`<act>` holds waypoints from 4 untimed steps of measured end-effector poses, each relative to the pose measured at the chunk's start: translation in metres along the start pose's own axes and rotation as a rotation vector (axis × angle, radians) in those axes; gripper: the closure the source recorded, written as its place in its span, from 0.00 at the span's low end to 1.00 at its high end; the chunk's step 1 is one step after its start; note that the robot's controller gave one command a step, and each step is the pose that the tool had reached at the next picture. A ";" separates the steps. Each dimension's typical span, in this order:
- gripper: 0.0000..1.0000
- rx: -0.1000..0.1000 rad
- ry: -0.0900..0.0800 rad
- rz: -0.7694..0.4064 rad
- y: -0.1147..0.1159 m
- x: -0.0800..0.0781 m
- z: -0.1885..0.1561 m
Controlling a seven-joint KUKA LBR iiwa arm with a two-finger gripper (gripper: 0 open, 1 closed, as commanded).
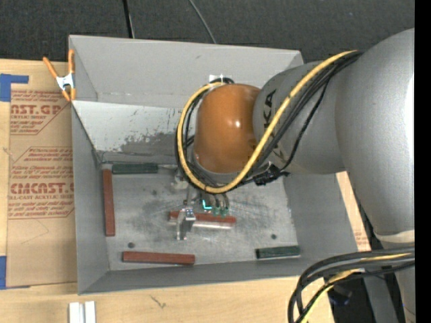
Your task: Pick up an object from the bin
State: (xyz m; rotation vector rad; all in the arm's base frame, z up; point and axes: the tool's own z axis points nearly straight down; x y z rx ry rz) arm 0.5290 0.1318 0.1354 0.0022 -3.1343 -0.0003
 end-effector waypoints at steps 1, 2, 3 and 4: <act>0.00 -0.001 -0.007 0.001 0.000 -0.002 -0.004; 1.00 -0.005 -0.013 0.073 -0.037 -0.009 0.059; 1.00 -0.005 -0.013 0.073 -0.037 -0.009 0.059; 1.00 -0.001 -0.017 -0.071 -0.038 -0.012 -0.133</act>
Offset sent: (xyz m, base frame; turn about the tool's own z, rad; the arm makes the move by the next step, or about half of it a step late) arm 0.0052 -0.0396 -0.0644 0.0742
